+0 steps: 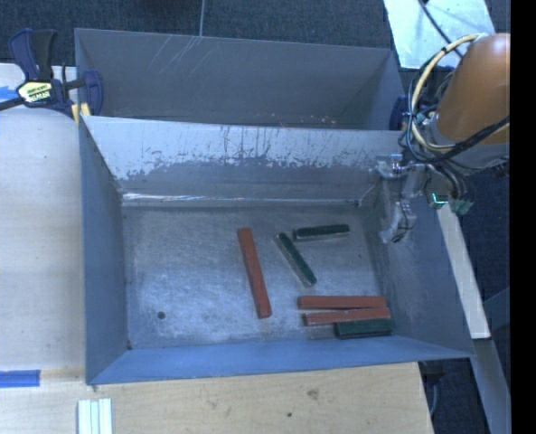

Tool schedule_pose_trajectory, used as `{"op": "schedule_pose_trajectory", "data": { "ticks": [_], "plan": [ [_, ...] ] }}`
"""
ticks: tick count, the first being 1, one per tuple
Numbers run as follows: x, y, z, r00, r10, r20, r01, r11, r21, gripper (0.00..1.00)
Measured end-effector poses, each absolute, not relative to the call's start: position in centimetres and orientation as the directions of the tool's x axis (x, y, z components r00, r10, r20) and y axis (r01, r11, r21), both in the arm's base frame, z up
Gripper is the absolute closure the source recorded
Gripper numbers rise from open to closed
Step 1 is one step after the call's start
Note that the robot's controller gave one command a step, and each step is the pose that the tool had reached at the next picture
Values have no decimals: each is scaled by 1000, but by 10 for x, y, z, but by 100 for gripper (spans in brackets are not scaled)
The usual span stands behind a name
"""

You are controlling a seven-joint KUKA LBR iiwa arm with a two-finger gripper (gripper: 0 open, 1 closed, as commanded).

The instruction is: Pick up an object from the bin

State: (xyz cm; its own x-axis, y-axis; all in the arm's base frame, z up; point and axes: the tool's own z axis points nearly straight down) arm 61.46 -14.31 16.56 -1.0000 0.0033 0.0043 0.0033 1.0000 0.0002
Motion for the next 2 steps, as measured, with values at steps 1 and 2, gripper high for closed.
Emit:
{"op": "schedule_pose_trajectory", "data": {
  "ticks": [1, 2],
  "plan": [
    [619, -103, 69, -990, -144, 3, -144, 990, 3, 0],
    [621, -104, 74, -990, -144, -4, -144, 990, -1, 100]
  ]
}}
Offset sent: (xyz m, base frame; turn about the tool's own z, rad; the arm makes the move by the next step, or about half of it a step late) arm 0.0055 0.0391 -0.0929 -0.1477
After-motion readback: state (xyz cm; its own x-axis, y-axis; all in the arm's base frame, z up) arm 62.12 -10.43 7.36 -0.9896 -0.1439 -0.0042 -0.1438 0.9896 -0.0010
